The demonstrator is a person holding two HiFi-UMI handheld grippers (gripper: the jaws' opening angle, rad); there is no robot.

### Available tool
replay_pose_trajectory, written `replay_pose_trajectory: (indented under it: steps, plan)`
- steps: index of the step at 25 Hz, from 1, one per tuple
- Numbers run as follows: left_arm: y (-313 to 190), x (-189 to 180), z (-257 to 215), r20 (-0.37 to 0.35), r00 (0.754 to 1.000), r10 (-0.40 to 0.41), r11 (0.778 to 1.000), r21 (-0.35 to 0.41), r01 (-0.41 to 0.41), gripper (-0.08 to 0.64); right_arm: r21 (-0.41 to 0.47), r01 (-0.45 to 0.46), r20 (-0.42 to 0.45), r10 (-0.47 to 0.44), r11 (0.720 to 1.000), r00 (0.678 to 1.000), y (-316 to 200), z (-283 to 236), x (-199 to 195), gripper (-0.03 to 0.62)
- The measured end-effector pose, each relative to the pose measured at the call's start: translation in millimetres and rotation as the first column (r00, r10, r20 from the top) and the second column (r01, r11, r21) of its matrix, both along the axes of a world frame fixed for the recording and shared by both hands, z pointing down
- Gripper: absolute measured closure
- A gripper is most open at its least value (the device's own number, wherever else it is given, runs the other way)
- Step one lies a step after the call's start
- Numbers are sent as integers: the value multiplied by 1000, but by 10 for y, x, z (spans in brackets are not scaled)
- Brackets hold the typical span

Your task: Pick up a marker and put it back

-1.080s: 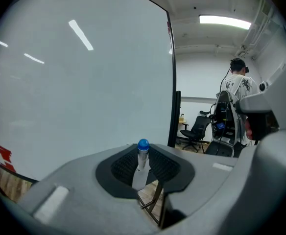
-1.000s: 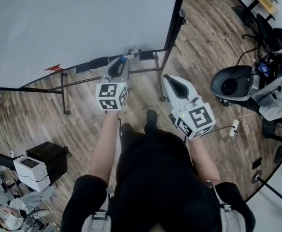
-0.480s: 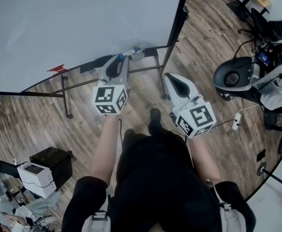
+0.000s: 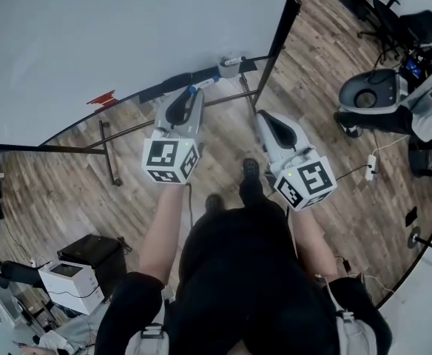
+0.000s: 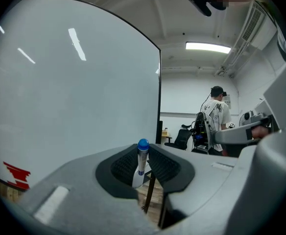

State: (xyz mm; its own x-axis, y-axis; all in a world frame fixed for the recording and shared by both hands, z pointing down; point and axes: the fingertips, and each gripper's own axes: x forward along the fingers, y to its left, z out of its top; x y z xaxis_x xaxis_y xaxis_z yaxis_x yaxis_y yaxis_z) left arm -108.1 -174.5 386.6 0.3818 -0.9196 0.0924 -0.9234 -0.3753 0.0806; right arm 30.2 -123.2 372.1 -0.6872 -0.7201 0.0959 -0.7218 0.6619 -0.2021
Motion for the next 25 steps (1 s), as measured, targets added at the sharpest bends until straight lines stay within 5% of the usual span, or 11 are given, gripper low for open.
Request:
replay_pose_trajectory:
  steps: [15,25]
  plan:
    - [1061,-505,-72,-22,991,130,991,19,-130,483,28,-78,13,78,997,997,1021,-73,-612,591]
    - [1465,-549,-228,-46,978,205,979,28,-204,485,47,-143,-14,144,989,989,1311,-163,-606,591]
